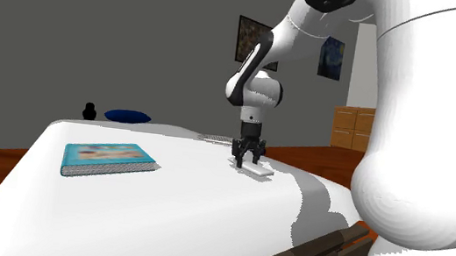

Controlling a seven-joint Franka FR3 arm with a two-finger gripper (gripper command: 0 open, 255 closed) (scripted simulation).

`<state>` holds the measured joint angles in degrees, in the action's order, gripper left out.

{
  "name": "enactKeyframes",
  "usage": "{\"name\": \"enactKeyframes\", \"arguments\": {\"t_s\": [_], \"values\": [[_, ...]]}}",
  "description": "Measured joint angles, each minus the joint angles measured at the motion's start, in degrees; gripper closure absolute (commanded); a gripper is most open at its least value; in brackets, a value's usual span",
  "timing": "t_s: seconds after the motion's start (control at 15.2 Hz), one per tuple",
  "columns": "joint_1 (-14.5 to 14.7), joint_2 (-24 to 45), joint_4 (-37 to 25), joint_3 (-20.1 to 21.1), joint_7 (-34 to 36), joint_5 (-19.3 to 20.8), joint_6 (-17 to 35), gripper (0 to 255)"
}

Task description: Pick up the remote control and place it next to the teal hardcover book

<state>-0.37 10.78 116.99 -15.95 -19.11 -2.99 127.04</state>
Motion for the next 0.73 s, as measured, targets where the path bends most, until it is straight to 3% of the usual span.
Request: {"name": "enactKeyframes", "arguments": {"t_s": [0.73], "values": [[0.32, -3.87, -4.05, -0.23, 0.99, 1.43, -7.76, 255]]}}
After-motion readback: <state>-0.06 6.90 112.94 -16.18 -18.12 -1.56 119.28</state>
